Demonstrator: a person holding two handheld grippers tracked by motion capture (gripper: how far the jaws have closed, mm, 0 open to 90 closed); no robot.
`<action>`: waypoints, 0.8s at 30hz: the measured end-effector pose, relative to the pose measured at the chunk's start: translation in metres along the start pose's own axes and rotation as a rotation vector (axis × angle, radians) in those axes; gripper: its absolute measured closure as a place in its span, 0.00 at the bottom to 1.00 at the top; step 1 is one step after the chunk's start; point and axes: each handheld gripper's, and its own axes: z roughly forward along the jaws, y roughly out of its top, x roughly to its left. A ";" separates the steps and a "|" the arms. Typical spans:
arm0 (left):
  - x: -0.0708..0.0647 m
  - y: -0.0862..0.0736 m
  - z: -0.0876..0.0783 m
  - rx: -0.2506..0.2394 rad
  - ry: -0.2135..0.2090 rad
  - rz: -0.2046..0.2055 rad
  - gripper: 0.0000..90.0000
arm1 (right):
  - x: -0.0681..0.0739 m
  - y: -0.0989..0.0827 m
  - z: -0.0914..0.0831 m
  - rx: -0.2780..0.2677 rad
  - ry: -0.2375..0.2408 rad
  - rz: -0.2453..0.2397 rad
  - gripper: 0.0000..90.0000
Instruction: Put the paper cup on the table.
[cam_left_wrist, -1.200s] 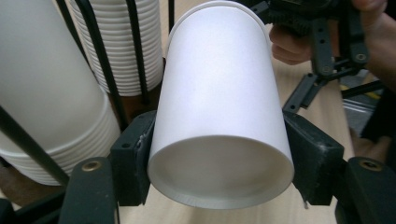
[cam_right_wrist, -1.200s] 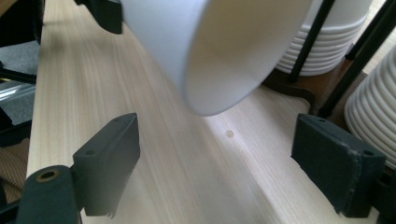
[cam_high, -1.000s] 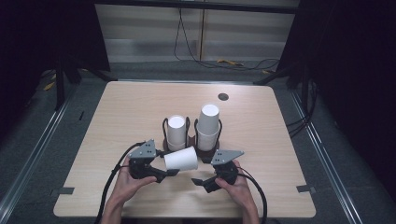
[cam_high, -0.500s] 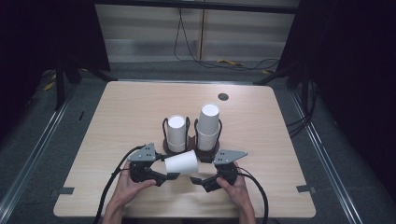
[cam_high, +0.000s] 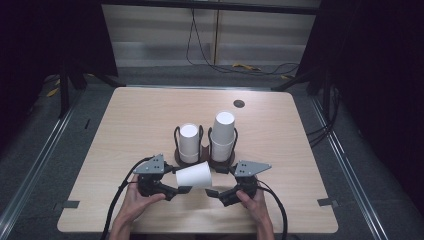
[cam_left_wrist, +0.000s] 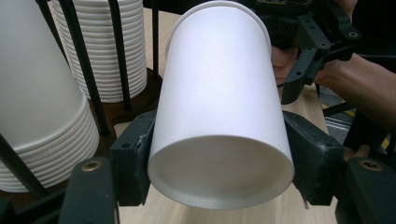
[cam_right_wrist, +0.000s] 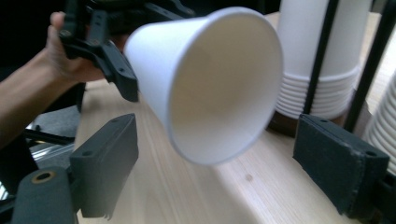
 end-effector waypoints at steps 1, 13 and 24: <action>0.000 0.000 0.002 0.001 0.001 0.003 0.37 | 0.000 0.002 -0.001 -0.021 0.015 0.002 0.15; -0.002 0.002 0.006 -0.006 -0.030 0.012 0.37 | -0.007 0.008 0.000 -0.048 0.045 0.009 0.15; -0.002 0.005 0.010 -0.012 -0.056 0.020 0.37 | -0.011 0.018 0.011 -0.012 0.109 -0.004 0.14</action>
